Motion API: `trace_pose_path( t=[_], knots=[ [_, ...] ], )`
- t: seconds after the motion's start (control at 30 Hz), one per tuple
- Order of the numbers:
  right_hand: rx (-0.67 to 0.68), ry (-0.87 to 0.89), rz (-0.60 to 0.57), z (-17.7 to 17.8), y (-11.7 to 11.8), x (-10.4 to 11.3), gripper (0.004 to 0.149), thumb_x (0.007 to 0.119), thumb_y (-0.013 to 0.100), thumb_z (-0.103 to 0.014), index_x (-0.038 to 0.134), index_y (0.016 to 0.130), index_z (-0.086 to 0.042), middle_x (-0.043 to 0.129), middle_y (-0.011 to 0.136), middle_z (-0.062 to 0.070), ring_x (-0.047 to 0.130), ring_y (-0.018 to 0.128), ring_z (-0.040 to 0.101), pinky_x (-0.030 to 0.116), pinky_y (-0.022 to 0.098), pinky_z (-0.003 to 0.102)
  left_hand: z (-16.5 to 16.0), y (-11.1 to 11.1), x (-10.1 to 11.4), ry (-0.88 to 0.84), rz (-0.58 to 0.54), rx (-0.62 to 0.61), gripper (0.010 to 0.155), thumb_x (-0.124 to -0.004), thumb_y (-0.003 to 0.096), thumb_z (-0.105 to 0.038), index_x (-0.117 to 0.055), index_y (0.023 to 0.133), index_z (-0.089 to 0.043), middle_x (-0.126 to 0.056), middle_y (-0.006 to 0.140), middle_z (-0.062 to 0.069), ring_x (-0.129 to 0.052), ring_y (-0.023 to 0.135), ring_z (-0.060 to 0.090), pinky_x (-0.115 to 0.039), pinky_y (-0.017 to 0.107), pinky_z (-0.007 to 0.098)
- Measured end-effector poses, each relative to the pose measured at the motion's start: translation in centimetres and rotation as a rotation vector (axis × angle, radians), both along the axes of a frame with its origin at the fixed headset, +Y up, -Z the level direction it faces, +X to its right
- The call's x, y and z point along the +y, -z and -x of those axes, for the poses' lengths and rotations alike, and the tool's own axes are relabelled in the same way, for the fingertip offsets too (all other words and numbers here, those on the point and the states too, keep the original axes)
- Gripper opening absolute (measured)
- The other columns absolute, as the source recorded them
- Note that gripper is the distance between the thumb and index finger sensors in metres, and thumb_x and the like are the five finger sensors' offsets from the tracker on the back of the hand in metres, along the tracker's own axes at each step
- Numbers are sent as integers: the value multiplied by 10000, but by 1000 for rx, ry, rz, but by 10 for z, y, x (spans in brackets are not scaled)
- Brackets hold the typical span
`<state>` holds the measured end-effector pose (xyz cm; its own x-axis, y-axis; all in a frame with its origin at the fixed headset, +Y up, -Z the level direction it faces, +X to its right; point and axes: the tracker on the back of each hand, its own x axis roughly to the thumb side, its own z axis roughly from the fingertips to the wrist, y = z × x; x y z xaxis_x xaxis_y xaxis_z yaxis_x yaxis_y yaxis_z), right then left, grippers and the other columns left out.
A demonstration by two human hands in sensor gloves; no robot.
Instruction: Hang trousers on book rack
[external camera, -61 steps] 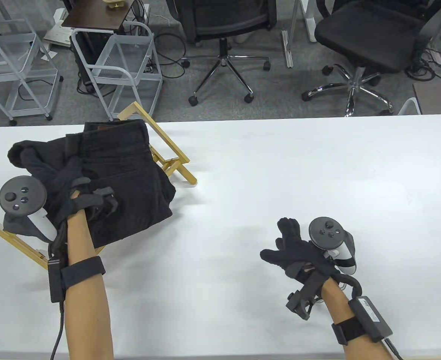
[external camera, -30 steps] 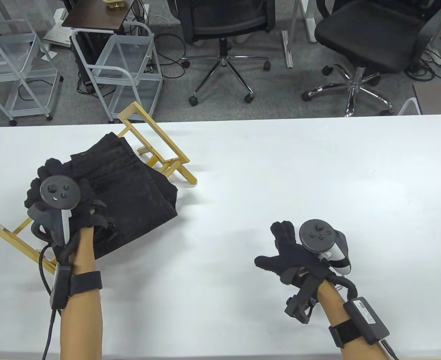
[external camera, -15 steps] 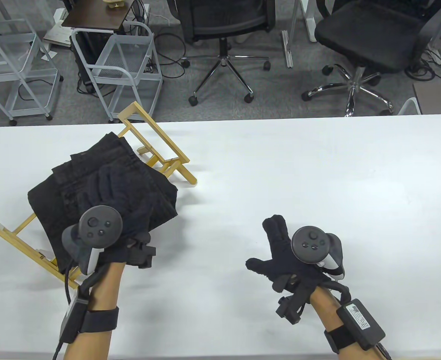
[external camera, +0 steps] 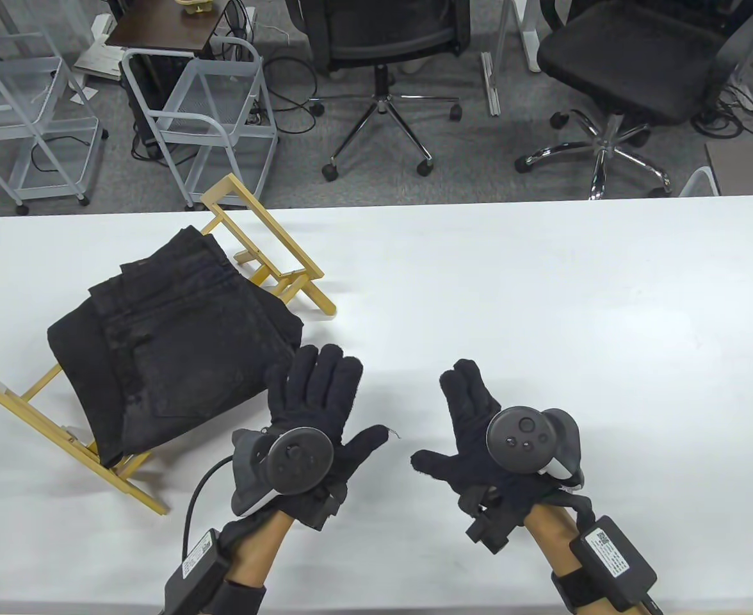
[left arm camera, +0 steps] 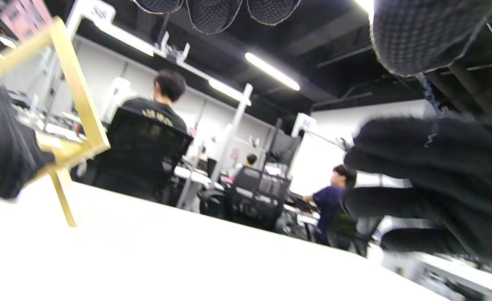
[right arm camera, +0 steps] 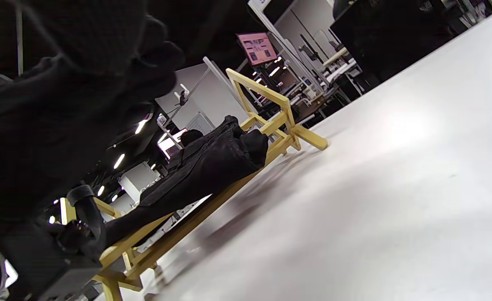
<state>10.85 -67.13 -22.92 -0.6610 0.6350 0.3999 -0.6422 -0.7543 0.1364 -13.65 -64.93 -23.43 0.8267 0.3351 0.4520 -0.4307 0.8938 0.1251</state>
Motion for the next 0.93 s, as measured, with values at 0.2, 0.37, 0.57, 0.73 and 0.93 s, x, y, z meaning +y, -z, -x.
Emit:
trace_pose_path(
  t=[0.2, 0.37, 0.57, 0.73, 0.93],
  knots=[
    [-33, -205, -94, 8, 0, -4, 1101, 800, 325, -640, 186, 1000, -24, 110, 1066, 300, 329, 967, 598, 348, 582, 805, -17, 2, -22, 146, 25, -66, 911, -740, 338, -703, -375, 1063, -290, -432, 1191, 11, -374, 1141, 392, -247, 744, 702],
    [-68, -334, -135, 6, -1, -13, 1117, 776, 313, -680, 196, 1002, -20, 138, 1071, 309, 320, 950, 622, 332, 572, 813, -13, 8, -27, 71, 68, -77, 916, -737, 342, -709, -370, 1066, -284, -428, 1192, 18, -372, 1137, 400, -242, 739, 705],
    [-94, -362, -100, 1, 6, -22, 1109, 771, 319, -675, 195, 999, -16, 150, 1069, 313, 330, 956, 607, 337, 568, 811, -11, 8, -28, 53, 82, -57, 920, -737, 347, -712, -370, 1068, -273, -443, 1187, 31, -383, 1129, 408, -242, 731, 705],
    [-87, -373, -79, 0, 6, -25, 1103, 763, 324, -677, 197, 998, -11, 155, 1067, 318, 336, 949, 615, 348, 565, 808, -9, 6, -26, 47, 72, -50, 918, -740, 348, -709, -375, 1068, -270, -442, 1186, 37, -376, 1127, 409, -231, 727, 703],
    [-41, -356, -59, 8, 1, -26, 1097, 753, 330, -681, 201, 999, -9, 157, 1065, 322, 350, 942, 620, 368, 567, 803, -6, 6, -33, 45, 126, -37, 916, -740, 350, -705, -376, 1067, -266, -444, 1183, 40, -379, 1123, 412, -231, 723, 704]
  ],
)
